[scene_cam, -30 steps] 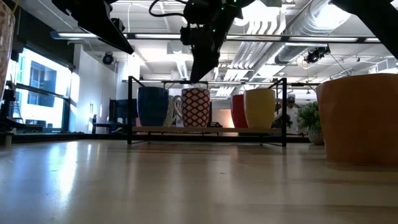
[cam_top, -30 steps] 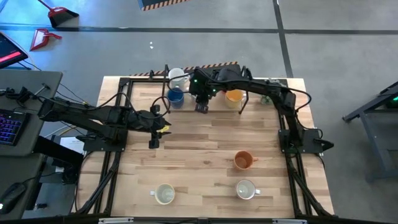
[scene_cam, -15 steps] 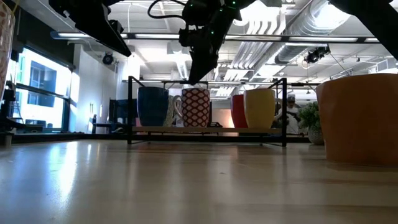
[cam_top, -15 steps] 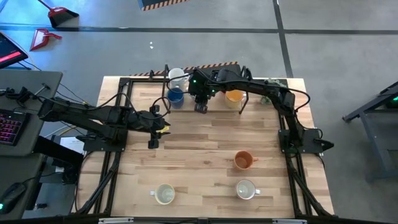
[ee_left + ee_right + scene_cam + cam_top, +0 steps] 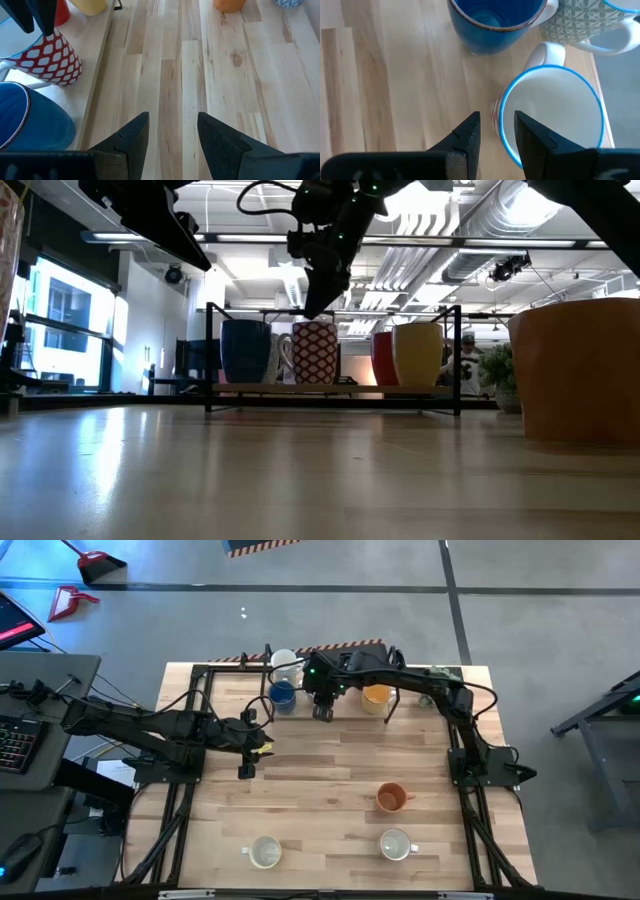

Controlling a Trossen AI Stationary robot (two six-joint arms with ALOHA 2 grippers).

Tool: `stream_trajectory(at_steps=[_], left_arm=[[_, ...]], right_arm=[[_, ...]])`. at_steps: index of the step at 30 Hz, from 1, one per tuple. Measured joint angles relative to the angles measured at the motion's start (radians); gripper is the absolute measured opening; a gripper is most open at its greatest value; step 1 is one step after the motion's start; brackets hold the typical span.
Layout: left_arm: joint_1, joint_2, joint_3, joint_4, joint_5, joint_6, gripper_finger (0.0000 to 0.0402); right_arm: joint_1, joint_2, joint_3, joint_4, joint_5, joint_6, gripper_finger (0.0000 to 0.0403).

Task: Place coffee mugs
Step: Put the white red mug on the shelf

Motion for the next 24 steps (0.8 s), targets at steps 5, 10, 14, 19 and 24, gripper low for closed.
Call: stream_trajectory(at_steps=[5,10,14,19,24], left_arm=[[0.000,0.000,0.000,0.000,0.000,0.006,0.0158],[0.000,0.000,0.000,0.000,0.000,0.007,0.0158],[0.000,0.000,0.000,0.002,0.000,0.008,0.0158],[0.000,0.000,0.000,0.000,0.000,0.007,0.0158],[0.000,0.000,0.000,0.001,0.000,0.007,0.0158]], right_arm=[[-0.001,0.015,0.001,-0.002,0.004,-0.002,0.0096],[-0.001,0.042,0.000,0.009,0.006,-0.009,0.0096],[-0.002,0.058,0.000,0.016,0.017,-0.013,0.0096],[-0.008,0.061,0.000,0.023,0.028,-0.018,0.0094],[-0.020,0.062,0.000,0.022,0.031,-0.024,0.0074]])
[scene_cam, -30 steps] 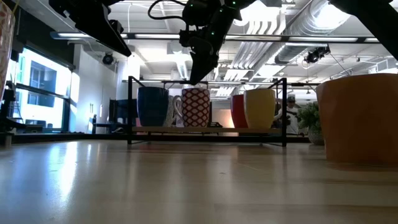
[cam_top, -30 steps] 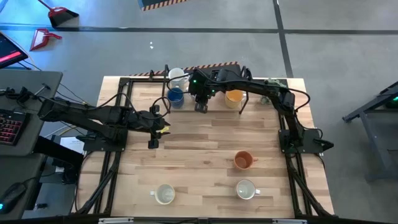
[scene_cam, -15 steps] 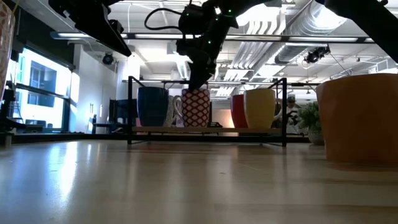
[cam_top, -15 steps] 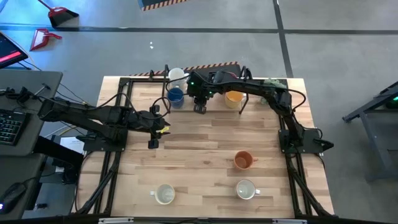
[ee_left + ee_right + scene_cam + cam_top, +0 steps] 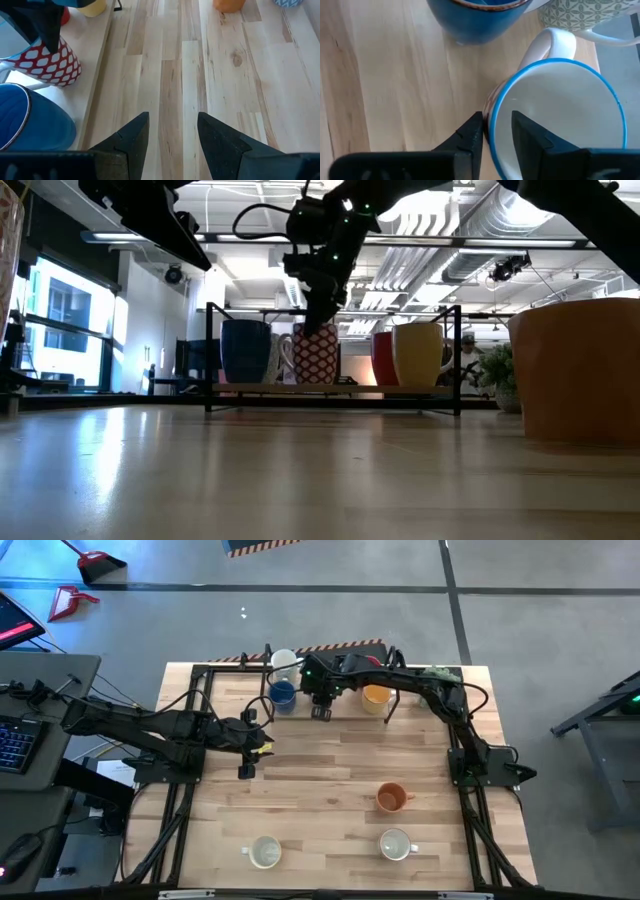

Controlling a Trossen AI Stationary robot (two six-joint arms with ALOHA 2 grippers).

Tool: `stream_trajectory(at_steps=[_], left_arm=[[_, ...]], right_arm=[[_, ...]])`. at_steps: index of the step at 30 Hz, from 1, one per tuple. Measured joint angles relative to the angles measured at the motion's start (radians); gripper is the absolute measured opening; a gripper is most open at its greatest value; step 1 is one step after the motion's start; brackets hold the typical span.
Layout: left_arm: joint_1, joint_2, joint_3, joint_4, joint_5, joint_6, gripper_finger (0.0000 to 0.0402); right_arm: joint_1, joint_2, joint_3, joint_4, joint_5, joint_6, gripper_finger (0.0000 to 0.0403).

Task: Place coffee mugs
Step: Put the white red mug on the shelf

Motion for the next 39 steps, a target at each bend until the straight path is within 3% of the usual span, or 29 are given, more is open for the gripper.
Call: stream_trajectory(at_steps=[10,39], left_arm=[[0.000,0.000,0.000,0.000,0.000,0.000,0.0158],[0.000,0.000,0.000,-0.028,-0.001,-0.010,0.0158]], right_arm=[[-0.015,0.000,0.000,-0.001,-0.014,-0.022,0.0005],[-0.132,-0.001,0.001,-0.021,-0.081,-0.026,0.0001]])
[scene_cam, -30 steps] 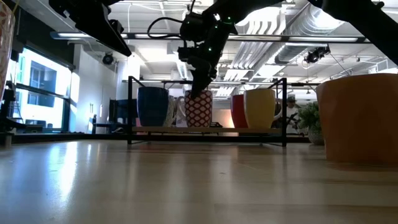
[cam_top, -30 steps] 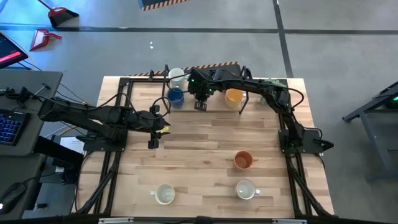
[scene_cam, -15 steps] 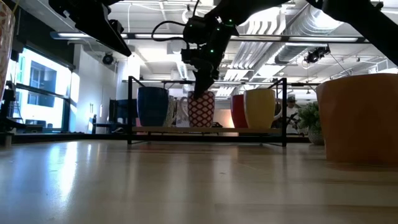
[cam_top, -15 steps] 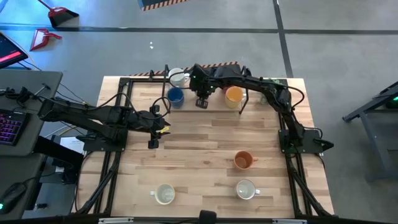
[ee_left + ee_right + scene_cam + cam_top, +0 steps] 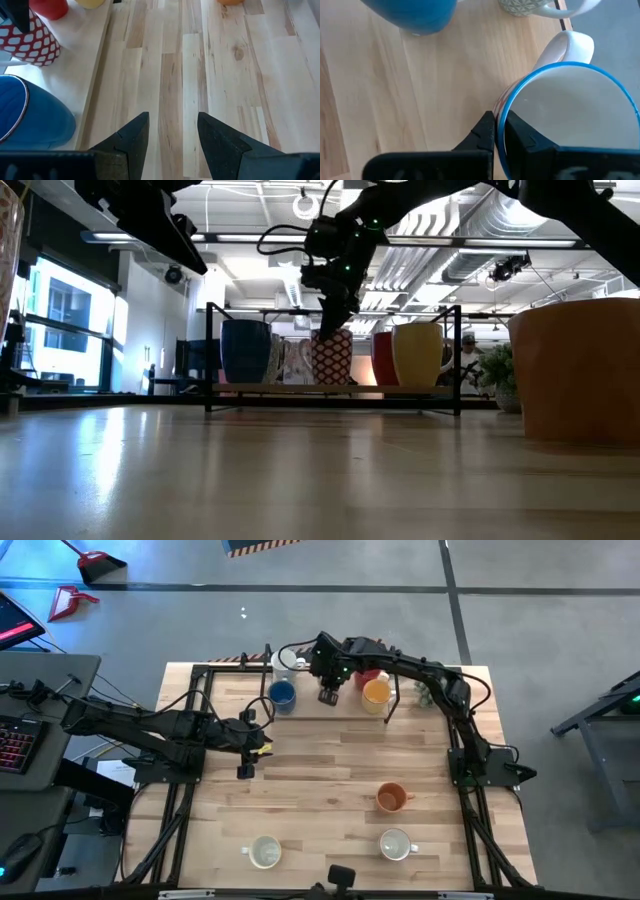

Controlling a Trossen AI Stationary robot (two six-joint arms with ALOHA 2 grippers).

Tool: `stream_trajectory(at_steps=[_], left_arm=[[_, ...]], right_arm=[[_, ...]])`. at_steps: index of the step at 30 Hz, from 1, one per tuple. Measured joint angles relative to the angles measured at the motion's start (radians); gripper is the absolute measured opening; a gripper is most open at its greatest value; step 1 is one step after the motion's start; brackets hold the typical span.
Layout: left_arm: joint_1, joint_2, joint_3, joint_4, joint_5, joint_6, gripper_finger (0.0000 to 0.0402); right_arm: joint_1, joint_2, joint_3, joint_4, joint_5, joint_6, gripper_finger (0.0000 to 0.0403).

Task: Place coffee mugs
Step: Put the white red mug on the shelf

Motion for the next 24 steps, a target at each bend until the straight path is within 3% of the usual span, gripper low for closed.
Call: stream_trajectory(at_steps=[24], left_arm=[[0.000,0.000,0.000,0.002,-0.028,0.000,0.0158]], right_arm=[[-0.073,0.000,0.000,0.010,-0.036,0.004,0.0000]])
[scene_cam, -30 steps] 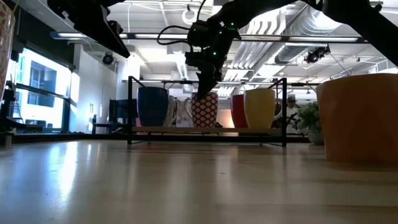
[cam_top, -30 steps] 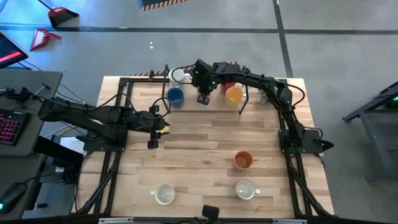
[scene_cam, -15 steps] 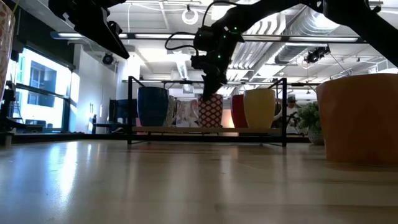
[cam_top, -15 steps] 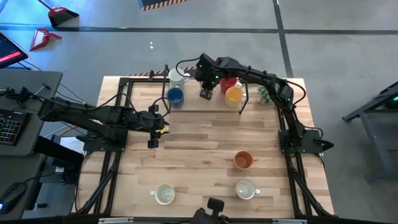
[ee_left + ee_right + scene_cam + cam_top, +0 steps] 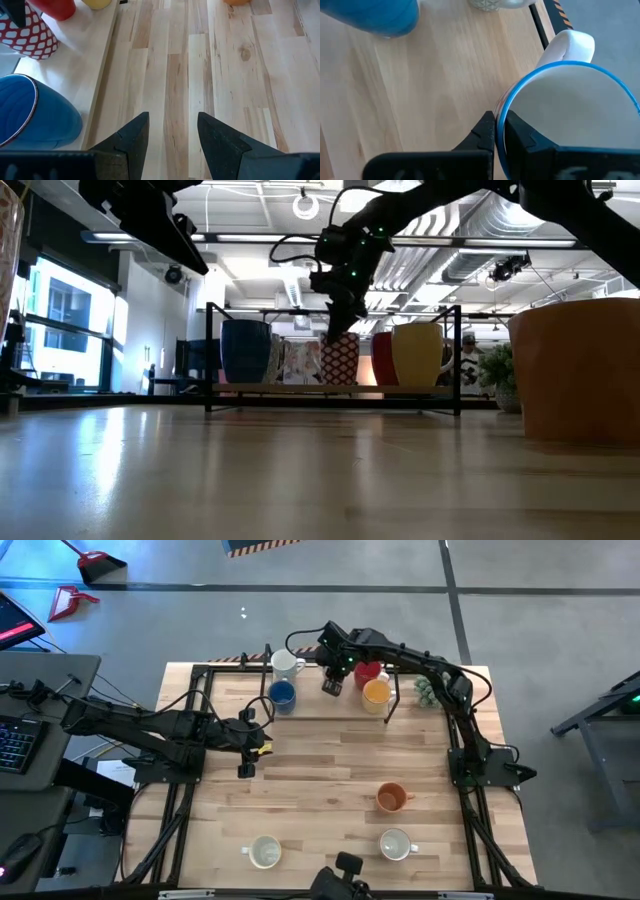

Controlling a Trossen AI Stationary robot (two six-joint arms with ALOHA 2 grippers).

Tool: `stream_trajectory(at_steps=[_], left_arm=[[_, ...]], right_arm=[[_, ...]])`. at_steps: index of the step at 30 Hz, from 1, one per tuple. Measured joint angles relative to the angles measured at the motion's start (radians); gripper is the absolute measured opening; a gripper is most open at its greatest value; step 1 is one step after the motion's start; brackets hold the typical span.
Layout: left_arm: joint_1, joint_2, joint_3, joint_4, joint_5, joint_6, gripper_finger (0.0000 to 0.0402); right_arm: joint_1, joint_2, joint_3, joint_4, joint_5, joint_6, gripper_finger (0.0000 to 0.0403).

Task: Place coffee mugs
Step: Put the white red mug on the shelf

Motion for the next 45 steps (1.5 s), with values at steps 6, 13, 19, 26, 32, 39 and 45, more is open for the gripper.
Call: stream_trajectory(at_steps=[6,13,19,26,32,39,45], left_arm=[[0.000,0.000,0.000,0.000,0.000,0.001,0.0158],[0.000,0.000,0.000,0.000,0.000,0.001,0.0158],[0.000,0.000,0.000,0.000,0.000,0.001,0.0158],[0.000,0.000,0.000,0.000,-0.005,0.003,0.0158],[0.000,0.000,0.000,0.000,-0.006,0.028,0.0158],[0.000,0.000,0.000,0.000,-0.006,0.036,0.0158],[0.000,0.000,0.000,0.000,-0.006,0.036,0.0158]], right_arm=[[-0.008,0.000,0.001,-0.014,0.000,0.000,0.0000],[-0.012,0.000,0.002,-0.024,0.000,-0.003,0.0000],[-0.012,0.000,0.002,-0.009,-0.006,0.000,0.0000],[-0.003,0.002,0.001,0.050,-0.018,0.030,0.0000],[0.016,0.003,0.000,0.063,-0.021,0.035,0.0000],[0.032,0.003,0.000,0.061,-0.021,0.033,0.0000],[0.043,0.003,0.000,0.066,-0.001,0.038,0.0000]])
